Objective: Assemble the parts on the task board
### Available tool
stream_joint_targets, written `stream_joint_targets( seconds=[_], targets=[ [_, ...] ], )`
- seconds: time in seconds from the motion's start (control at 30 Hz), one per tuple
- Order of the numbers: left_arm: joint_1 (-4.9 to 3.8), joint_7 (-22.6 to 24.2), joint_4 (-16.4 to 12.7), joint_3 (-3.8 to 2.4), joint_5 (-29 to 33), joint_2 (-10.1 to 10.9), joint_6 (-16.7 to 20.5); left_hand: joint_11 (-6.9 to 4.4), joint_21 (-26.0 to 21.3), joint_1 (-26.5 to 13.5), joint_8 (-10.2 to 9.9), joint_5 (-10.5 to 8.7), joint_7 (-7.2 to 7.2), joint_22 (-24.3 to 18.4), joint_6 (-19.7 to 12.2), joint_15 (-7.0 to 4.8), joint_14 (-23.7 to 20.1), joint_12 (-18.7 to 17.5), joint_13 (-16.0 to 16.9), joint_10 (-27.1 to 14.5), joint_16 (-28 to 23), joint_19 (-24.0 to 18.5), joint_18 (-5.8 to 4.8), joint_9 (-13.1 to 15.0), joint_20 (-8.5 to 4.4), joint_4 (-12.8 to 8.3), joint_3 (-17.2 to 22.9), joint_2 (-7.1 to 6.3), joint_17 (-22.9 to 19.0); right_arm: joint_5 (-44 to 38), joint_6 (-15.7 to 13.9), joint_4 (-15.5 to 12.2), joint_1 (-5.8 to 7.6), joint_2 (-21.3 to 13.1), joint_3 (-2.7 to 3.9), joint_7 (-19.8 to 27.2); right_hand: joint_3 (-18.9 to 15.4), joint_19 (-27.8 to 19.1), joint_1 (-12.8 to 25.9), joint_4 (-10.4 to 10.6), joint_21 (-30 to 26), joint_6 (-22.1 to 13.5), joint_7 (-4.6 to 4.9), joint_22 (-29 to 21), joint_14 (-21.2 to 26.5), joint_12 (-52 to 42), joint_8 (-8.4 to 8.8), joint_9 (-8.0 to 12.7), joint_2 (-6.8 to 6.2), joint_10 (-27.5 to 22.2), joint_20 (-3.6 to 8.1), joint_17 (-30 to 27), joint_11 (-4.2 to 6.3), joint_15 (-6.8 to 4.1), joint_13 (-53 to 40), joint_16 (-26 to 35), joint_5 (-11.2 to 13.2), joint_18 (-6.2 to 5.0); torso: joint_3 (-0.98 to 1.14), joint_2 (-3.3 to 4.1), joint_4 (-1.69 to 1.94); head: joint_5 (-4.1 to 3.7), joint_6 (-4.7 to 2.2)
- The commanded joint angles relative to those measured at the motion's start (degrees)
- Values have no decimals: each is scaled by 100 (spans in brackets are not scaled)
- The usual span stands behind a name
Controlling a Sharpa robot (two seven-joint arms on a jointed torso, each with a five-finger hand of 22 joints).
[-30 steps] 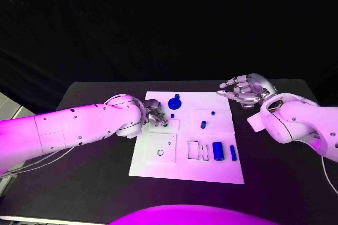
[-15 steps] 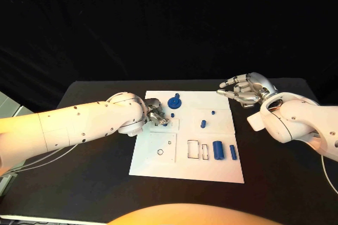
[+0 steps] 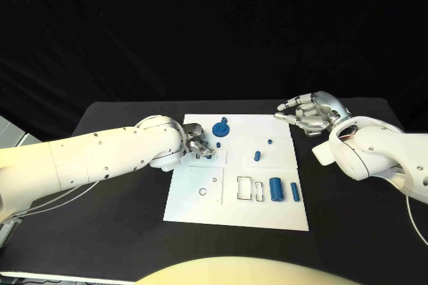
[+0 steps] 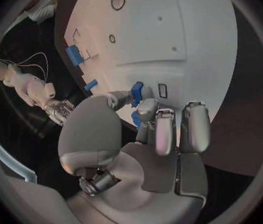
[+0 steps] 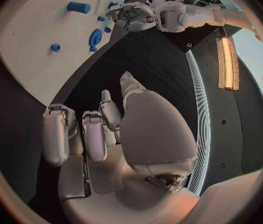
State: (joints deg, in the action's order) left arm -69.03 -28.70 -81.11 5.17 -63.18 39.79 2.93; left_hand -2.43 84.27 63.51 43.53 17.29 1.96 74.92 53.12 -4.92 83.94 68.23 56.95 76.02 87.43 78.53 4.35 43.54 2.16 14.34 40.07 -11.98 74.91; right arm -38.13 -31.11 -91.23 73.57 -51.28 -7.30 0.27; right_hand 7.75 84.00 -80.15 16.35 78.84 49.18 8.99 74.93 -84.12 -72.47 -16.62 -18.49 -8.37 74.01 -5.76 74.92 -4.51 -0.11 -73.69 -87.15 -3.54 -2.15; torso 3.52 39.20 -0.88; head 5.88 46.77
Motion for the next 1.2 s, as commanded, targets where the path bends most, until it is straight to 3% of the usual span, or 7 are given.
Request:
stream_joint_targets(
  seconds=[0.03,0.2,0.4,0.67,1.03,1.13,1.2],
  targets=[
    [44,-24,-10,34,81,-29,-289,-4,13,-192,37,-41,-64,84,66,-44,492,36,18,45,35,23,-108,11,-16,-918,776,-58,1078,-58,89,-11,-6,-3,1,32,-38,122,40,7,-19,-38,12,928,-424,9,-38,-9,32,-23,-27,909,13,19,5,35,12,-34,-2,-1,-3,-2,10],
    [43,-26,4,35,66,-17,-320,-30,-9,-413,11,-63,-97,75,118,-67,490,29,33,23,35,24,-107,-9,-40,-680,223,-85,1074,-58,89,-10,-8,-7,1,32,-40,120,43,8,-24,-39,12,925,-424,14,-39,-9,32,-28,-27,909,13,19,11,35,13,-35,-7,0,-1,-4,8],
    [43,-30,26,35,33,-3,-359,-25,-18,-534,-8,-64,-93,84,142,-65,489,23,39,-1,34,37,-109,-22,-46,-424,-162,-90,1071,-58,98,-10,-11,-10,1,29,-47,112,55,12,-46,-42,12,914,-422,23,-41,-9,31,-36,-26,901,13,19,20,40,13,-39,-7,0,7,-10,7],
    [43,-32,30,33,20,15,-368,-21,-24,-552,-18,-72,-90,83,147,-64,486,16,34,-15,29,38,-109,-26,-46,-314,-376,-117,1061,-58,115,-8,-19,-15,0,28,-55,110,70,16,-55,-46,12,909,-420,25,-44,-9,30,-37,-25,892,13,19,24,46,14,-41,-7,2,-4,-4,0],
    [44,-31,50,3,18,52,-327,-13,-41,-587,-42,-132,-79,85,181,-58,488,32,74,-15,36,43,-108,-37,-47,203,-1234,-125,1070,-58,112,-8,-26,-19,0,31,-61,106,82,19,-65,-48,12,904,-418,27,-46,-9,32,-39,-25,883,13,19,27,51,14,-43,-6,3,0,-14,-9],
    [44,-29,43,-9,17,74,-308,-8,-41,-637,-48,-225,-74,93,180,-54,491,42,89,-11,42,50,-110,-40,-46,237,-1396,-120,1079,-56,103,-6,-27,-19,0,36,-84,74,126,25,-150,-59,12,861,-401,69,-52,-8,35,-78,-24,821,12,18,69,87,13,-60,-6,-1,0,-6,-5],
    [44,-30,38,-14,17,85,-294,-10,-40,-699,-57,-501,-78,103,183,-53,493,50,102,-8,46,58,-111,-45,-43,241,-1594,-77,1085,-53,94,-3,-29,-18,0,40,-103,43,154,22,-231,-80,15,820,-385,112,-53,-5,37,-120,-23,771,10,18,111,120,12,-76,-7,1,1,-10,-4]
  ],
)
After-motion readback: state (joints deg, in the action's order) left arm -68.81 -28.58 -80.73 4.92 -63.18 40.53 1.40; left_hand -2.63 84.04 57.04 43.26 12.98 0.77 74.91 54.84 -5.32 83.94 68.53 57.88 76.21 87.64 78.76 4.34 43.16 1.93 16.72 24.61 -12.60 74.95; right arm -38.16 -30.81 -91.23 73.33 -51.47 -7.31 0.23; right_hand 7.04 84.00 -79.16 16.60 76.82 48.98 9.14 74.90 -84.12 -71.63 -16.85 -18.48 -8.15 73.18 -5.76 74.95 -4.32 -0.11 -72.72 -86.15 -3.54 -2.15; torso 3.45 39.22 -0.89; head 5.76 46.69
